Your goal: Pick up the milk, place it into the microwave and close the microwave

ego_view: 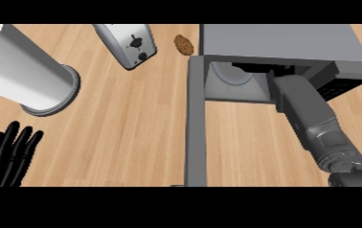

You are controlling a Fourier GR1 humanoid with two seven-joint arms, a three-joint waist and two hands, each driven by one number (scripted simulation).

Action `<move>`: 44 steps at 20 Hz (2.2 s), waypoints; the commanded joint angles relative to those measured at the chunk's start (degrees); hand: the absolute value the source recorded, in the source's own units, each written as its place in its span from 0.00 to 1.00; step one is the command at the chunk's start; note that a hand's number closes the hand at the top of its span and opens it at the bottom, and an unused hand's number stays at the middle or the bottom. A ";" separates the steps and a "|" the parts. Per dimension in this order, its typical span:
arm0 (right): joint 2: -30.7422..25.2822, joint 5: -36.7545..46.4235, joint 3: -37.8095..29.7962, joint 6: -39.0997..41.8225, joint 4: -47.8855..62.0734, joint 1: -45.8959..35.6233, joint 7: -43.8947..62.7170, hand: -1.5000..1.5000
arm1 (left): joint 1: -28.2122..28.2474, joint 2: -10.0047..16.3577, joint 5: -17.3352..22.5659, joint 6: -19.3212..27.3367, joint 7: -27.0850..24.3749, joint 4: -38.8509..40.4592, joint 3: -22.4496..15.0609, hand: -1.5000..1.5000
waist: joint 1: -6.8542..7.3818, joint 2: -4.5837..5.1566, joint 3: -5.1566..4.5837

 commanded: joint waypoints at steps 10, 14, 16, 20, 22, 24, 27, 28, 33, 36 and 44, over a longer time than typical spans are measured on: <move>2.36 -3.54 -0.75 10.05 -5.75 12.53 -3.54 0.00 | 2.51 -0.17 -0.23 0.64 -2.98 0.58 -2.19 0.00 | -3.01 -1.25 0.16; 5.80 -3.30 0.54 10.17 -6.97 16.96 -2.87 0.00 | 4.52 -0.18 -1.82 1.85 -3.45 -0.03 -4.90 0.00 | -3.48 -1.50 0.14; 5.47 -3.47 1.26 13.18 -9.12 18.93 -3.58 0.00 | 0.61 -0.18 -0.14 3.06 -0.38 0.91 -2.65 0.00 | -4.04 -1.42 0.14; 9.24 -5.35 1.33 13.68 -13.91 24.15 -4.30 0.00 | 2.91 0.65 -0.83 1.47 -2.39 1.18 -3.46 0.00 | -3.76 -1.56 0.11; 9.92 -6.85 0.94 17.68 -14.89 28.33 -7.59 0.00 | 0.36 1.24 -0.09 1.14 0.52 0.64 -4.89 0.00 | -3.96 -1.43 0.15; 10.02 -6.76 1.92 18.07 -17.60 32.76 -8.34 0.00 | 2.26 1.65 0.12 -1.35 -3.60 4.17 -5.02 0.00 | -3.75 -1.43 0.11; 10.37 -7.92 2.32 19.74 -22.14 36.72 -9.14 0.00 | 0.46 2.75 2.14 -3.27 0.79 1.83 -8.09 0.00 | -4.08 -1.46 0.12; 11.00 -8.48 3.02 22.36 -23.58 38.59 -8.57 0.00 | 2.82 2.70 1.30 -4.85 -2.50 2.54 -8.56 0.00 | -3.83 -1.51 0.10; 11.29 -9.73 5.58 29.69 -29.45 47.75 -10.94 0.00 | -0.83 4.80 -2.17 -7.74 -2.20 6.45 -11.42 1.00 | -3.99 -1.41 0.10; 12.61 -10.17 8.27 29.92 -37.43 55.11 -12.72 0.00 | -3.20 4.87 -1.95 -8.10 -4.42 9.22 -9.84 1.00 | -3.64 -1.30 0.11; 10.45 -13.36 9.61 34.64 -50.67 65.34 -9.20 0.00 | -13.89 0.80 -10.51 -5.13 -2.64 18.72 -18.45 1.00 | -3.50 -1.15 0.14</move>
